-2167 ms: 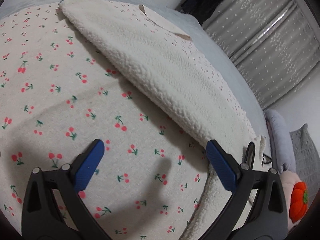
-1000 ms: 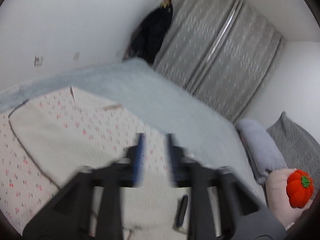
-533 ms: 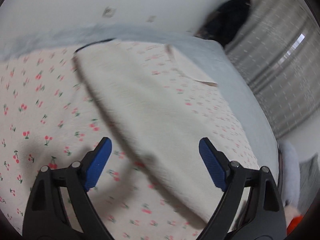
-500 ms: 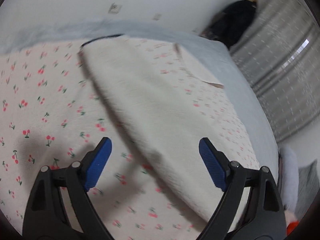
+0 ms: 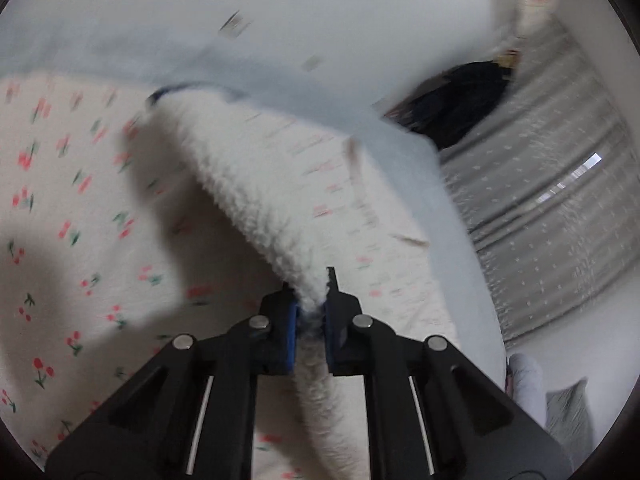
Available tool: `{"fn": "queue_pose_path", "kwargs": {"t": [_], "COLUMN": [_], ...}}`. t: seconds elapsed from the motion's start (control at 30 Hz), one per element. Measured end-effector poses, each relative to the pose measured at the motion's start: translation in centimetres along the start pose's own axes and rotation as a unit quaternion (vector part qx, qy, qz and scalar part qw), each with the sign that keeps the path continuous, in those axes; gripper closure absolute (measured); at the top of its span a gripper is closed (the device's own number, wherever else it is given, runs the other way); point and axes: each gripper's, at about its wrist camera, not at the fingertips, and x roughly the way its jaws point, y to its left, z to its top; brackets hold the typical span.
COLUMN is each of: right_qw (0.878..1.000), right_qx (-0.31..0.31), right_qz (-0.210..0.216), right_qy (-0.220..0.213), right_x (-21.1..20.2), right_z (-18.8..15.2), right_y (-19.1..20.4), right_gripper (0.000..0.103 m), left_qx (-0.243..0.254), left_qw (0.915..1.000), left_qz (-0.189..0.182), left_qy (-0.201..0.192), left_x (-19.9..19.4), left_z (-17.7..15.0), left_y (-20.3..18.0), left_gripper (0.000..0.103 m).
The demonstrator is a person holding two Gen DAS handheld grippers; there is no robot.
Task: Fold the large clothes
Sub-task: 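Grasp the other sleeve cuff with the left gripper and lift it, then lay the sleeve across the jacket body and open the left gripper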
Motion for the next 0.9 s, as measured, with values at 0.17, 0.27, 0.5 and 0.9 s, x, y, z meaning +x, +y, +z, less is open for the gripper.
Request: {"fn": "queue_pose_path", "kwargs": {"t": [0.17,0.27,0.5,0.9], "right_qw": [1.0,0.999,0.996,0.99], "right_qx": [0.013,0.026,0.059,0.109], "right_qz": [0.001,0.014,0.039,0.047], "right_qy": [-0.02,-0.032,-0.061,-0.082], "right_x": [-1.5,-2.6,-4.8,-6.3], "right_z": [0.0,0.0,0.1,-0.3], "right_y": [-1.2,-2.3,-5.2,-10.1], "right_gripper": [0.016,0.016,0.016,0.016], "left_qx": [0.092,0.15,0.253,0.383], "left_qw": [0.9908,0.9751,0.9328,0.8549], "left_qz": [-0.097,-0.162,-0.253,-0.267], "left_qy": [-0.022,-0.018,0.04,0.227], "left_x": [-5.3,-8.9,-13.6,-11.3], "left_z": [-2.8,-6.2,-17.0,-41.7], "left_y": [-10.6,-17.7,-29.7,-34.8], "left_gripper": [0.092,0.092,0.092,0.092]}}
